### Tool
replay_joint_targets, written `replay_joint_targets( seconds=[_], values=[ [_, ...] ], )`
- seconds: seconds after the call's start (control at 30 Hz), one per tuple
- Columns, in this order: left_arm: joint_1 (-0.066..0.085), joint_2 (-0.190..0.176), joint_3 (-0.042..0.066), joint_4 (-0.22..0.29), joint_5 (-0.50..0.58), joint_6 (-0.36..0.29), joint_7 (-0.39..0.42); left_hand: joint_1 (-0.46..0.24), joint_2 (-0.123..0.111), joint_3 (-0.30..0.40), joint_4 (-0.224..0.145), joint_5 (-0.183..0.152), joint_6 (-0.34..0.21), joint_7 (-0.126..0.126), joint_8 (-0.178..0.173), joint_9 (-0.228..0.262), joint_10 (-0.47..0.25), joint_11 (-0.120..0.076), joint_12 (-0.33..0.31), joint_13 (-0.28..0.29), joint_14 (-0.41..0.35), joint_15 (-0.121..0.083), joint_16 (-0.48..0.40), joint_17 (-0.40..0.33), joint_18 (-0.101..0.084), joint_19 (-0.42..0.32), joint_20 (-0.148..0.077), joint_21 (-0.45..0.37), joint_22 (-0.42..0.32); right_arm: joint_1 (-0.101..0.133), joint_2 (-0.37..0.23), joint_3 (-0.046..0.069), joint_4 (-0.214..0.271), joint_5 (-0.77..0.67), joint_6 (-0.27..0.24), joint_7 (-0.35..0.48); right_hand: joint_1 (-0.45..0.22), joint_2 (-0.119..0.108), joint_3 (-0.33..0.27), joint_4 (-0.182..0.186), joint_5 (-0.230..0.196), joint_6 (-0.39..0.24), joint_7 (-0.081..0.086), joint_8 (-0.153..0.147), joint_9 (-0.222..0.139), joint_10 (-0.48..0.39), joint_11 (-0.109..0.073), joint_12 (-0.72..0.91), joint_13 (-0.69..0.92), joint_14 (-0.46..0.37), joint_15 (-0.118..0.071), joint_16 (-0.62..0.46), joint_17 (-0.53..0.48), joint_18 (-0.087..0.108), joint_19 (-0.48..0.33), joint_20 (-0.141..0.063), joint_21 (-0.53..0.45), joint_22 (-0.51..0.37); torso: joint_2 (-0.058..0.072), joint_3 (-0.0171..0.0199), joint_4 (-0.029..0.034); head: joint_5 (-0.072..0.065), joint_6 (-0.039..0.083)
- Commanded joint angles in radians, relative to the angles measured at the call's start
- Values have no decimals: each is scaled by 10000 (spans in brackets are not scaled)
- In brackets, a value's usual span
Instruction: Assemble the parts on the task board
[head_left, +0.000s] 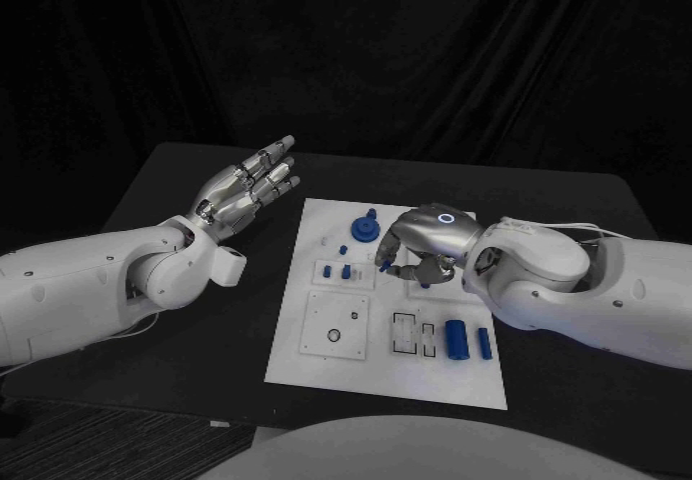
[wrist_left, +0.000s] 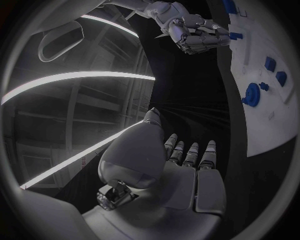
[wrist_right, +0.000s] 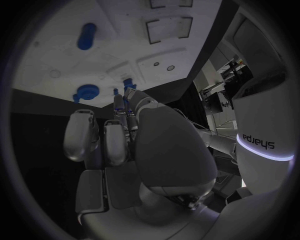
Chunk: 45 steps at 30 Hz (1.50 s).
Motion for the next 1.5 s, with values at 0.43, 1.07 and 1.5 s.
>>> replay_joint_targets(
  seconds=[0.43,1.07,1.5],
  values=[
    [-17,88,9,6,42,72,310,268,144,154,-61,468,182,218,-7,16,-43,166,-56,-33,-4,76,-35,-16,150,-13,185,-37,-71,-601,1242,5,-612,-1762,534,404,28,8,32,-68,98,-138,59,-130,-14,-35,95,-102,-23,142,105,38,-24,18,33,59,35,1683,9,-8,25,329,0],
    [-23,127,9,-53,42,191,98,465,190,259,-78,656,294,374,10,29,-43,323,-56,-33,-4,272,-35,-16,172,34,350,1,20,-822,1234,5,-455,-2916,944,336,55,-3,56,-109,95,-166,65,-168,-20,-12,93,-112,-25,143,113,42,-7,15,37,67,49,1687,11,-1,16,628,0],
    [-26,106,9,-69,43,367,-197,482,119,250,-61,754,-154,273,-44,-18,-43,203,-56,-33,-4,441,-35,-16,163,62,477,15,31,-941,1147,4,-355,-2962,1086,183,48,-6,57,-114,73,-169,70,-177,-20,-6,98,-116,-25,139,115,35,-21,19,29,69,32,1682,18,4,21,661,0]
  ],
)
